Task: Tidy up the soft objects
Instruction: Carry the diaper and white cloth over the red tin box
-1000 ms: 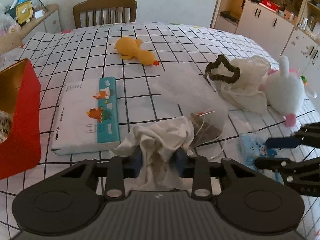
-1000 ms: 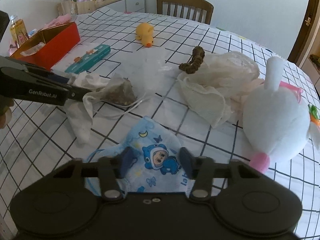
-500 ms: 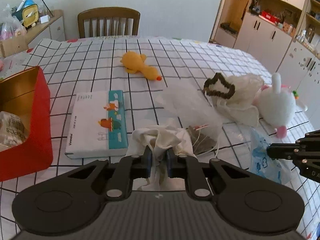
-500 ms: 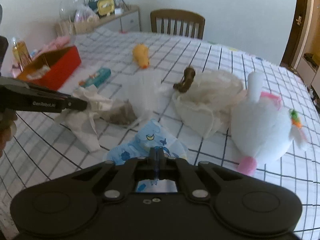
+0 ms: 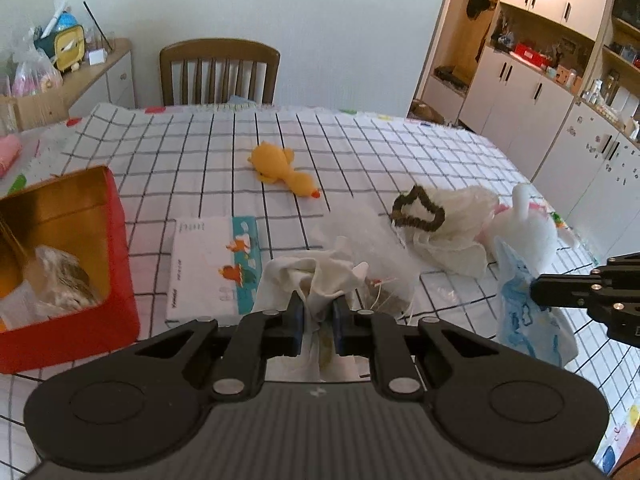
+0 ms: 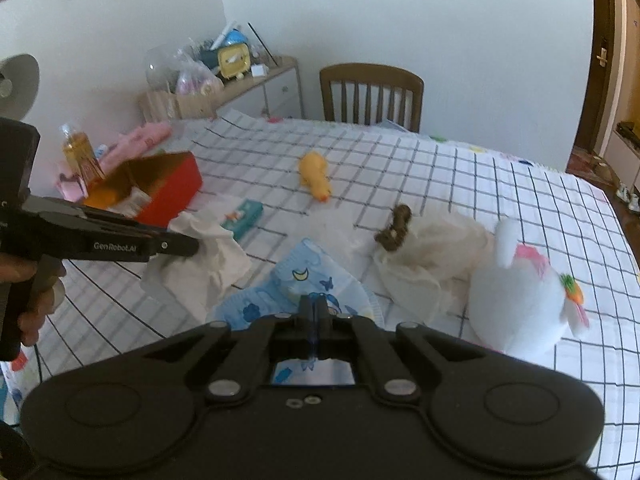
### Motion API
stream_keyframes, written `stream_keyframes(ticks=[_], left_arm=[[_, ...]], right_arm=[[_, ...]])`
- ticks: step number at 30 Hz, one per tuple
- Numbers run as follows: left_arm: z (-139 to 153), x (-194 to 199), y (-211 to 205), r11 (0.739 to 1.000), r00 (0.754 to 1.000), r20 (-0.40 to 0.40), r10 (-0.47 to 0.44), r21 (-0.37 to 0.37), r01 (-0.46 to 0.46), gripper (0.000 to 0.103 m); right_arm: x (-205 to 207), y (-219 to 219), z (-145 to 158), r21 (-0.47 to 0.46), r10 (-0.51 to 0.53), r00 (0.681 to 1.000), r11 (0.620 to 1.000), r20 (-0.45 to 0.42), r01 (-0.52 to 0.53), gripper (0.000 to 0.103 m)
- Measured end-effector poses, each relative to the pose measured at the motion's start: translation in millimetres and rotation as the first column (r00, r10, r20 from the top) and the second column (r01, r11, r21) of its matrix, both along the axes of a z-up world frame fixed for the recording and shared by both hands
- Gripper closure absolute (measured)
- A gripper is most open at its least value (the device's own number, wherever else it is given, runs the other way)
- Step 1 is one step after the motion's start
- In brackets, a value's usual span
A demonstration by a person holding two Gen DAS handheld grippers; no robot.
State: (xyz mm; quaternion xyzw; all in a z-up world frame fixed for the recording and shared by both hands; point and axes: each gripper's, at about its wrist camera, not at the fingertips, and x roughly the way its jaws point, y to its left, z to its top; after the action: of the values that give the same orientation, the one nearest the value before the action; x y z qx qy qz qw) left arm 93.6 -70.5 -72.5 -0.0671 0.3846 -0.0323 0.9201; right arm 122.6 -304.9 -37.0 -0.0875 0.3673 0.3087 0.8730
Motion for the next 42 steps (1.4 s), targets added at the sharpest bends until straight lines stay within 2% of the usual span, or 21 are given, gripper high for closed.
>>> stream_keyframes(ticks=[9, 23, 33, 42], left_arm=[[30.6, -9.3, 24.1, 1.000, 0.999, 0.039, 0.022, 0.009, -0.023, 0.089], [70.3, -24.5, 91.3, 0.997, 0.992, 0.106, 0.063, 0.030, -0.067, 0.089], [81.2, -30.3, 150.2, 0.993, 0.988, 0.119, 0.099, 0.054, -0.106, 0.089], [74.5, -22.2, 206.6, 0.987, 0.986, 0.096, 0.137, 0.067, -0.144, 0.089]], right_arm=[[0.0, 30.3, 25.4, 0.058, 0.038, 0.999, 0.998, 0.027, -0.039, 0.103], [4.7, 101.3, 52.0, 0.092, 0.115, 0.991, 0.988, 0.064, -0.121, 0.103], [1.3, 165.4, 60.1, 0.107, 0.170, 0.982, 0.978, 0.077, -0.178, 0.103], [9.3, 223.8, 57.2, 0.122, 0.179, 0.982, 0.975, 0.062, -0.186, 0.103]])
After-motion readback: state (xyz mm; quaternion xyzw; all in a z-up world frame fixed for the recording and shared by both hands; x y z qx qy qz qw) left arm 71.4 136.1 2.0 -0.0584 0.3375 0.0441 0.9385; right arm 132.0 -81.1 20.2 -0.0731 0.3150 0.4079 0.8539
